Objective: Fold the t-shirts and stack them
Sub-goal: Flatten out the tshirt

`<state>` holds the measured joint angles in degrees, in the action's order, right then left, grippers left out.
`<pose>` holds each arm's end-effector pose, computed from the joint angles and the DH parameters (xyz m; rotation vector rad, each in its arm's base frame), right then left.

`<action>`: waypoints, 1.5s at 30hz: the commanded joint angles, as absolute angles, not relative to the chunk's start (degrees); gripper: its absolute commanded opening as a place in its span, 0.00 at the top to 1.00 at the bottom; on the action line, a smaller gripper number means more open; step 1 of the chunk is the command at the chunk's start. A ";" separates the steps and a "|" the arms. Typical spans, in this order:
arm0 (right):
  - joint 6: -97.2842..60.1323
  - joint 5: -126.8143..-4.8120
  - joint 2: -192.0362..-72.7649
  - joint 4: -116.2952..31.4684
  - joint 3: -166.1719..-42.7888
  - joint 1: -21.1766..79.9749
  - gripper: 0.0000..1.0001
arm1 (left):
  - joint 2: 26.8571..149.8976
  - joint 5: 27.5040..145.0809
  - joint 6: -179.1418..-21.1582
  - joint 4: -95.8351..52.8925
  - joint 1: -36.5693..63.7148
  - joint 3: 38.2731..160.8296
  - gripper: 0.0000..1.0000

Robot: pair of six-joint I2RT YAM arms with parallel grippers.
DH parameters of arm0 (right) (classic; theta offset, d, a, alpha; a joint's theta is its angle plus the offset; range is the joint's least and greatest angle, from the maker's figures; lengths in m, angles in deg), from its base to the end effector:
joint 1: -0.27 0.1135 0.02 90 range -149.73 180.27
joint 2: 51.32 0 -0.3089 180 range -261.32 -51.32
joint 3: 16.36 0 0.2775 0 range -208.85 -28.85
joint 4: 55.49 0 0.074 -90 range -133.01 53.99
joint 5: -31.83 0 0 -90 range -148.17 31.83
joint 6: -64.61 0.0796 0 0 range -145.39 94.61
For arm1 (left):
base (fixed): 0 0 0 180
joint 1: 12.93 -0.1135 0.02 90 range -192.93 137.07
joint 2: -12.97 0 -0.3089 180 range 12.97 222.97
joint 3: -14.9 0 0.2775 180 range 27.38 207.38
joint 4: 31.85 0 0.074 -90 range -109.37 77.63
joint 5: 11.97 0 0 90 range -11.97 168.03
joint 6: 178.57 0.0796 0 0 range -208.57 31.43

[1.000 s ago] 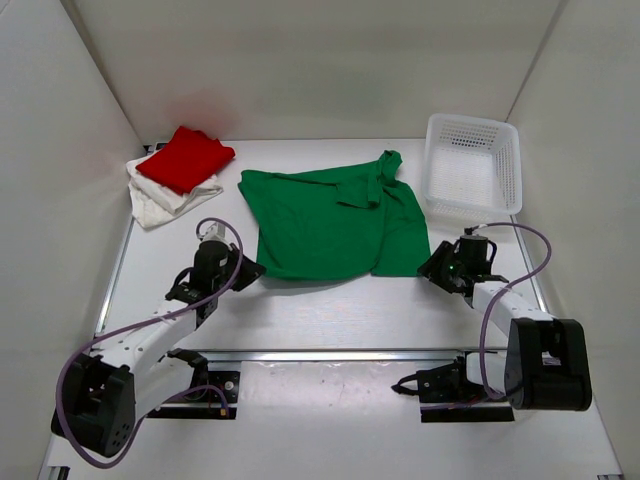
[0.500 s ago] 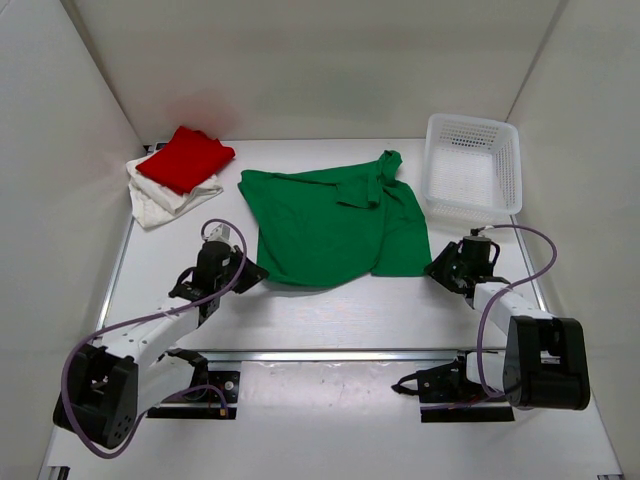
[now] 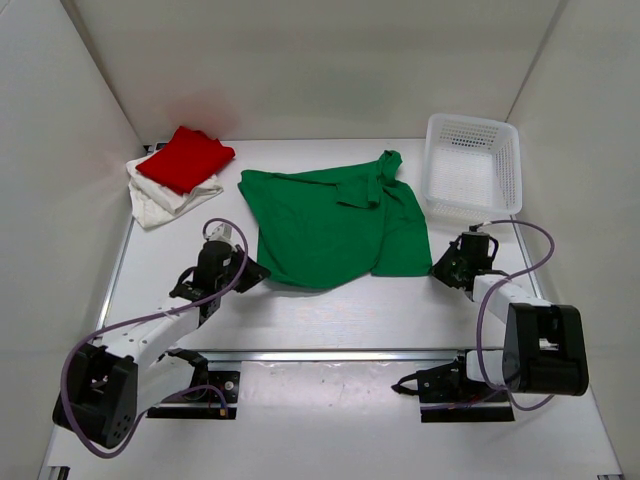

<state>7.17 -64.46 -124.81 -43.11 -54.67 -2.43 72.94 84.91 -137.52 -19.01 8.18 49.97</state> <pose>0.2625 -0.0036 0.1368 0.6858 2.3290 0.3717 0.2187 -0.0947 0.1704 -0.4970 2.2928 -0.7757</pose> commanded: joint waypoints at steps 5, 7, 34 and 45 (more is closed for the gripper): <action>5.55 -62.75 -122.44 -39.32 -55.48 -0.18 1.00 | 72.47 84.98 -134.81 -19.37 9.57 56.89 1.00; 5.02 -62.22 -116.84 -34.69 -57.39 2.72 1.00 | 72.99 86.98 -131.21 -14.21 7.65 61.64 1.00; -20.99 -57.45 -136.63 5.78 -147.76 17.17 1.00 | 80.29 94.29 -123.64 5.16 -17.58 111.17 1.00; -16.44 -72.58 -166.90 -5.44 -171.13 8.01 1.00 | 109.89 92.61 -123.55 4.44 -16.52 127.82 1.00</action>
<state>-18.65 -68.63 -170.12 3.56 -163.23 8.35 106.53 92.18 -123.55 4.23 -16.26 119.41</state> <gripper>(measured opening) 0.007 0.028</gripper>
